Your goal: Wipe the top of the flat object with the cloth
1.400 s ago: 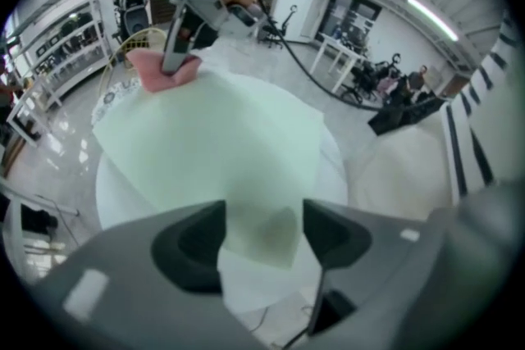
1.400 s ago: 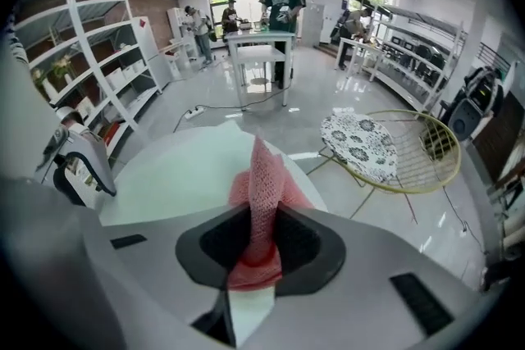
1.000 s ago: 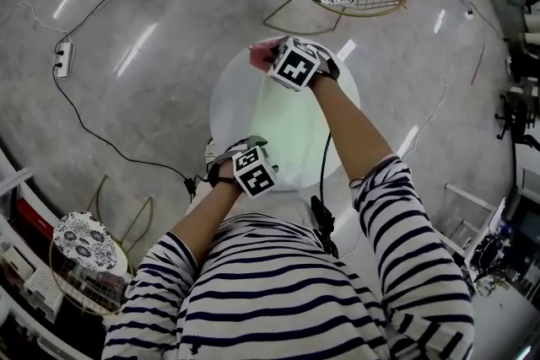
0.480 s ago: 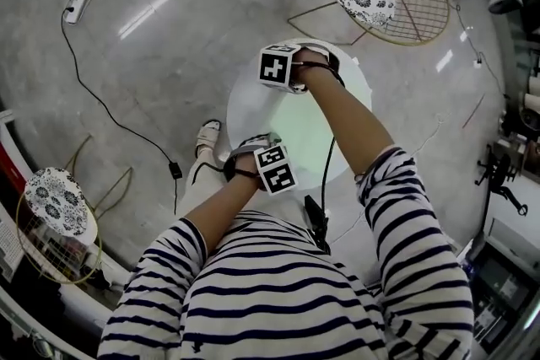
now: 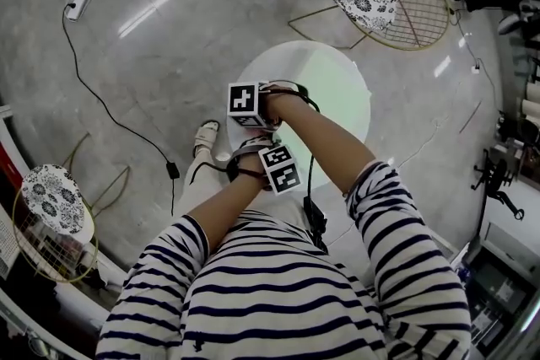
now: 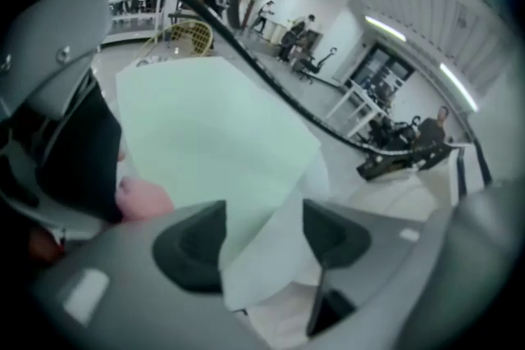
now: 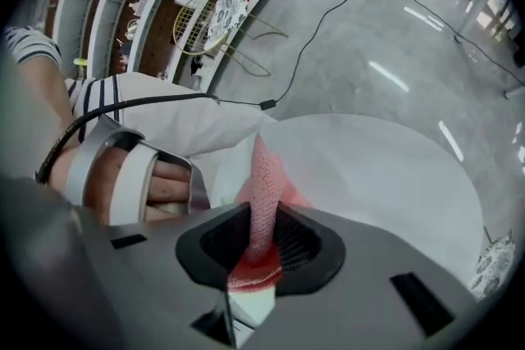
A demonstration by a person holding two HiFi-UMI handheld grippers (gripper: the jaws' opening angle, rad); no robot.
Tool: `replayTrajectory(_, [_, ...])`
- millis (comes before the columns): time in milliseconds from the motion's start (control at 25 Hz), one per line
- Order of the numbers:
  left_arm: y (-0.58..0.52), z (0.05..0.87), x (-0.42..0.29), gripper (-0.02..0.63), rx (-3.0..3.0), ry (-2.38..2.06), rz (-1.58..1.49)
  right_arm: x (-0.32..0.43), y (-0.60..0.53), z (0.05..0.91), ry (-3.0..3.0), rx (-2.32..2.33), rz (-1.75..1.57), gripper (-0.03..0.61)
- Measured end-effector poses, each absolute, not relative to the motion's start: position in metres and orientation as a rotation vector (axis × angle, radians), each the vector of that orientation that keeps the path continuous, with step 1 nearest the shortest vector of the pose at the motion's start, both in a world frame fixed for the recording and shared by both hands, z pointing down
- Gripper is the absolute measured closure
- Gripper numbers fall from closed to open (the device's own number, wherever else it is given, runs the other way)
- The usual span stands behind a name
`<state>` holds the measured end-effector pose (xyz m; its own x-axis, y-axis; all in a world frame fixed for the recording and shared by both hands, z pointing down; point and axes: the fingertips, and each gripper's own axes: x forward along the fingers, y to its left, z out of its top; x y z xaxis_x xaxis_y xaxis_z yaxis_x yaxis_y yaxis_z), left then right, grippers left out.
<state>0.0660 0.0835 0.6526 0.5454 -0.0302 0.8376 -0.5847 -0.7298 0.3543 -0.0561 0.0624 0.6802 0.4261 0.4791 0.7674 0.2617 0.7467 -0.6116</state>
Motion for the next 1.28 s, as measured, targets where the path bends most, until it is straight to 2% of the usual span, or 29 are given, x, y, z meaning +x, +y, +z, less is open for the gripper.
replayTrajectory(240, [0.084, 0.65, 0.065, 0.319, 2.158, -0.479, 1.15, -0.058, 0.04, 0.681, -1.202, -0.721, 0.156, 0.503])
replayTrajectory(800, [0.083, 0.65, 0.064, 0.319, 2.115, -0.459, 1.167, -0.063, -0.148, 0.679, -1.425, -0.326, 0.065, 0.503])
replayTrajectory(1280, [0.086, 0.649, 0.061, 0.319, 2.072, -0.402, 1.214, -0.041, -0.235, 0.669, -1.703, -0.017, 0.344, 0.503])
